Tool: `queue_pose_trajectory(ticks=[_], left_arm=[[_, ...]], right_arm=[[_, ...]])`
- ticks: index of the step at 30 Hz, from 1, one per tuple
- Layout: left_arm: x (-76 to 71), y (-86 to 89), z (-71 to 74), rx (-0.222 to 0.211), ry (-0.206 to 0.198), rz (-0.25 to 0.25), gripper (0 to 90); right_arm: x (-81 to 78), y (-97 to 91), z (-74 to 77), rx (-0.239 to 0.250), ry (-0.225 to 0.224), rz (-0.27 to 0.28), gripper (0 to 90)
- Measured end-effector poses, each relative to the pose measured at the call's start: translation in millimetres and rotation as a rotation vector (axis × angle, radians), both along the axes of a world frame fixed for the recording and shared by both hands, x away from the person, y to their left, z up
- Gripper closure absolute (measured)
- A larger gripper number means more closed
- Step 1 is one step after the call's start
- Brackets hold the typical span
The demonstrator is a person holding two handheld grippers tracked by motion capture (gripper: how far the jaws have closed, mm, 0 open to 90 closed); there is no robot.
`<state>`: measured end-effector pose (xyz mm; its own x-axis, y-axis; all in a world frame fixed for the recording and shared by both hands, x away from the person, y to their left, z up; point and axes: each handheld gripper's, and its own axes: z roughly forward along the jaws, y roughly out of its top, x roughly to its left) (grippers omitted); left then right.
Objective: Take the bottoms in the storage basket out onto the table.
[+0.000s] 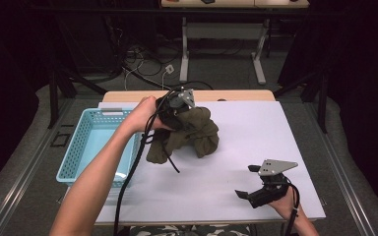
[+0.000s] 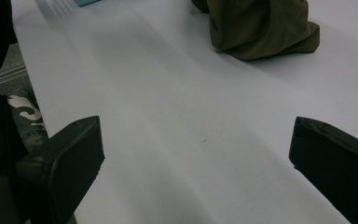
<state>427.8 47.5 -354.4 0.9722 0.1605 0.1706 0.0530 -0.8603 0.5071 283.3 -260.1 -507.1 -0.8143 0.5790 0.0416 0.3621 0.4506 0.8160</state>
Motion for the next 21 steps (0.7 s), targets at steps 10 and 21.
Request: queue_pose_trajectory(ticks=[10, 21], left_arm=[[0.5, -1.2, -8.0, -0.007, 0.012, 0.004, 63.9], [0.6, -2.7, -17.5, 0.006, 0.030, 0.004, 63.7]], right_arm=[[0.1, -0.1, 0.1, 0.000, -0.001, 0.000, 3.0], [-0.1, 0.0, 0.3, -0.004, 0.000, 0.000, 3.0]])
